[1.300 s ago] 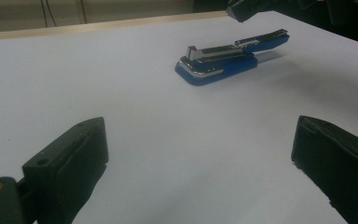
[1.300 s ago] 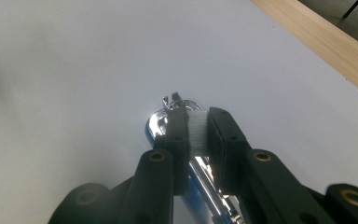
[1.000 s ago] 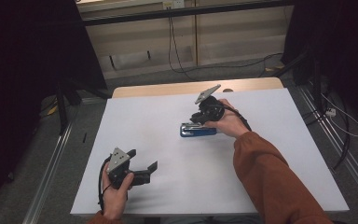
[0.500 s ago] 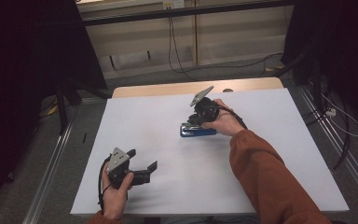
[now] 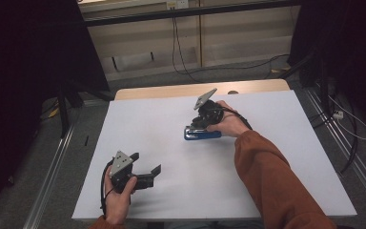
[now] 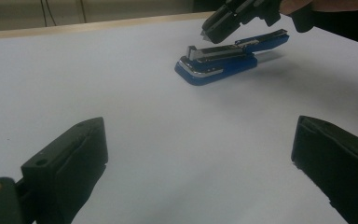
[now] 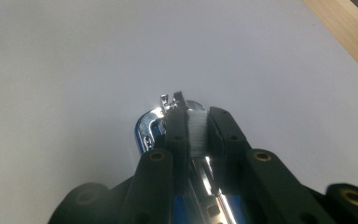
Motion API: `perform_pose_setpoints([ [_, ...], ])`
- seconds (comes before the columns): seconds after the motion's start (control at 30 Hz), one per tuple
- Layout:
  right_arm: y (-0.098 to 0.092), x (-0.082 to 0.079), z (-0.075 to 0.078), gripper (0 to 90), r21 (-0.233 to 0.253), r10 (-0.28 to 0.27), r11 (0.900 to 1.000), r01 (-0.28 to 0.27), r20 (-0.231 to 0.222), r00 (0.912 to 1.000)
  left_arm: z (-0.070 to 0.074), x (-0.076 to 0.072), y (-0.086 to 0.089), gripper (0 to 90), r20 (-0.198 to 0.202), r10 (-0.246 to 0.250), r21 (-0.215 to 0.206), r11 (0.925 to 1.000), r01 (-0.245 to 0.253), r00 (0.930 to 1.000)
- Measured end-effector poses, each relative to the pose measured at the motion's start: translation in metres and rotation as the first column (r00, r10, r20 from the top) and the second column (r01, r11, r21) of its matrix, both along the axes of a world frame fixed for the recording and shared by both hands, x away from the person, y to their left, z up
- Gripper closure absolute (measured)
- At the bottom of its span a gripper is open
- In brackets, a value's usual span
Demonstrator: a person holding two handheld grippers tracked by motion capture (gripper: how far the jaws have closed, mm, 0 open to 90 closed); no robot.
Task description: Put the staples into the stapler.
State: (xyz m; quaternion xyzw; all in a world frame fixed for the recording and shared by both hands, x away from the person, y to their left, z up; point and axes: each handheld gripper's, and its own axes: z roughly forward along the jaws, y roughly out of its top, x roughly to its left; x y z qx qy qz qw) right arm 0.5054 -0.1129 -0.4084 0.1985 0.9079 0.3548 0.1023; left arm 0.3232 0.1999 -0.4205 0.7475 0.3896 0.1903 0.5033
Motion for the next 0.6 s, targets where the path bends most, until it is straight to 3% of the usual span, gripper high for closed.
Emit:
perform_pose_setpoints([
  [0.6, 0.0002, 0.0067, -0.0034, 79.3, -0.027, 0.12, 0.992, -0.12, 0.004, 0.9928, -0.0002, 0.0002, 0.0003, 3.6, -0.002, 0.0, 0.003, 1.0, 0.0, 1.0],
])
